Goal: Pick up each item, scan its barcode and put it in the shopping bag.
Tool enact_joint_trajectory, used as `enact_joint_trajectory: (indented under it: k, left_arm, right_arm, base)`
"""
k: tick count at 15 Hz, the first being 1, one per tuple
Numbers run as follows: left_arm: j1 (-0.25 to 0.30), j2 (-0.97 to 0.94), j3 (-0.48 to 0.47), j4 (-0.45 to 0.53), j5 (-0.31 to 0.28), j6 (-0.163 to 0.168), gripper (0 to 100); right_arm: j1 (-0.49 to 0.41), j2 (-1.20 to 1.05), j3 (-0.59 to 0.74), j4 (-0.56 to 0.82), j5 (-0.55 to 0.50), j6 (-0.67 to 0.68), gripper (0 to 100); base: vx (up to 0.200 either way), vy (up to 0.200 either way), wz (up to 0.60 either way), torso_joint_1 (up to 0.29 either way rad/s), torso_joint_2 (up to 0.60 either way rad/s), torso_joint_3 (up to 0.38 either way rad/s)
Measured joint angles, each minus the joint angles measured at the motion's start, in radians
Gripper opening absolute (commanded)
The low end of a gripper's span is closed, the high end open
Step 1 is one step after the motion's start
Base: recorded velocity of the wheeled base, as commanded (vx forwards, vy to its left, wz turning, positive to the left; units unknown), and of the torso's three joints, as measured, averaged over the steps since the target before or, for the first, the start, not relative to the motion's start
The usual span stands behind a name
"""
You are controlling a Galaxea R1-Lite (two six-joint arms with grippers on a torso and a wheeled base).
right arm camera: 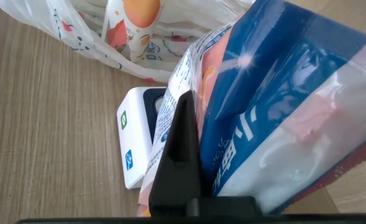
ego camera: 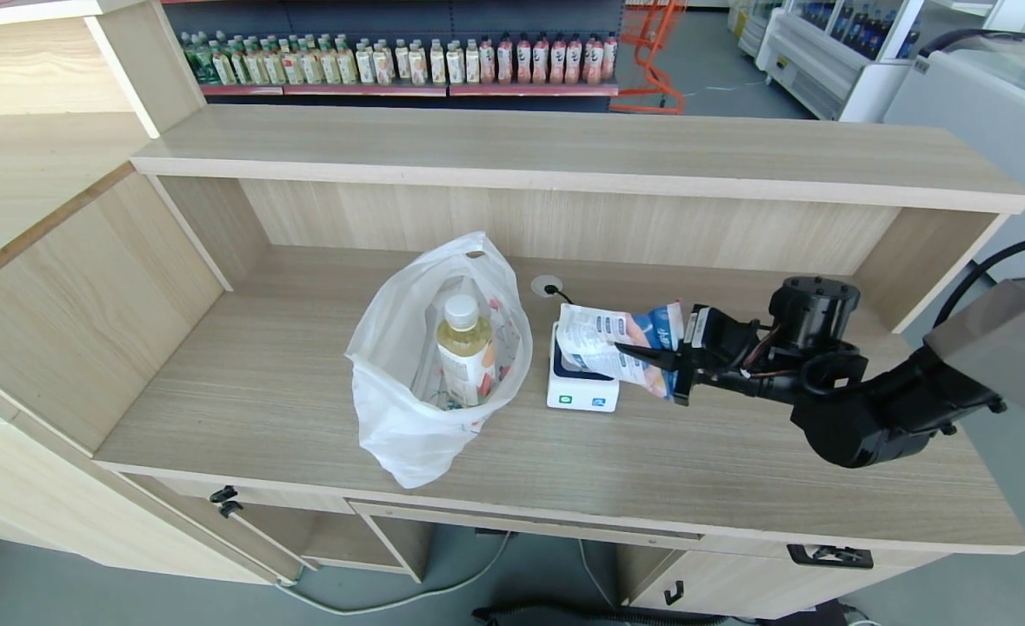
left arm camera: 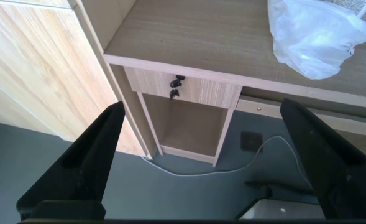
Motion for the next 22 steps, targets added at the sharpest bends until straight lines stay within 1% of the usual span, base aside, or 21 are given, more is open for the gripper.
enact_joint_trajectory:
  k: [7,9,11,12,13,15,16,17,18,20,22]
  left_arm:
    - [0.0,0.0,0.0,0.0,0.0,0.0,100]
    - [0.0,0.0,0.0,0.0,0.0,0.0,100]
    - [0.0,0.0,0.0,0.0,0.0,0.0,100]
    - [0.0,0.0,0.0,0.0,0.0,0.0,100]
    - [0.0,0.0,0.0,0.0,0.0,0.0,100]
    - [0.0,0.0,0.0,0.0,0.0,0.0,100]
    - [0.0,0.0,0.0,0.0,0.0,0.0,100]
    - [0.0,0.0,0.0,0.0,0.0,0.0,100]
    - [0.001,0.0,0.0,0.0,0.0,0.0,100]
    - [0.0,0.0,0.0,0.0,0.0,0.0,100]
    - [0.0,0.0,0.0,0.0,0.0,0.0,100]
  right_arm:
    - [0.006,0.038,-0.045,0.003,-0.006,0.009,0]
    - [0.012,0.024,-0.05,0.007,-0.013,0.05,0]
    - [0.022,-0.046,-0.042,0.047,-0.061,0.153,0]
    - [0.026,-0.096,-0.031,0.093,-0.098,0.21,0]
    - [0.028,-0.168,-0.018,0.175,-0.149,0.3,0]
    - [0.036,-0.332,0.015,0.396,-0.266,0.567,0]
    - [0.04,-0.407,0.037,0.484,-0.329,0.73,0]
    - [0.046,-0.477,0.069,0.547,-0.389,0.859,0]
    - [0.05,-0.532,0.109,0.569,-0.435,0.943,0]
    - [0.042,-0.617,0.193,0.568,-0.464,1.002,0]
    - [0.034,-0.661,0.233,0.543,-0.467,1.011,0]
  base:
    - [0.0,0.0,0.0,0.0,0.0,0.0]
    - [0.0,0.0,0.0,0.0,0.0,0.0]
    - [0.0,0.0,0.0,0.0,0.0,0.0]
    - [0.0,0.0,0.0,0.0,0.0,0.0]
    - [0.0,0.0,0.0,0.0,0.0,0.0]
    - [0.0,0.0,0.0,0.0,0.0,0.0]
    - [0.0,0.0,0.0,0.0,0.0,0.0]
    - [0.0,0.0,0.0,0.0,0.0,0.0]
    - [0.0,0.0,0.0,0.0,0.0,0.0]
    - [0.0,0.0,0.0,0.0,0.0,0.0]
    - [0.0,0.0,0.0,0.0,0.0,0.0]
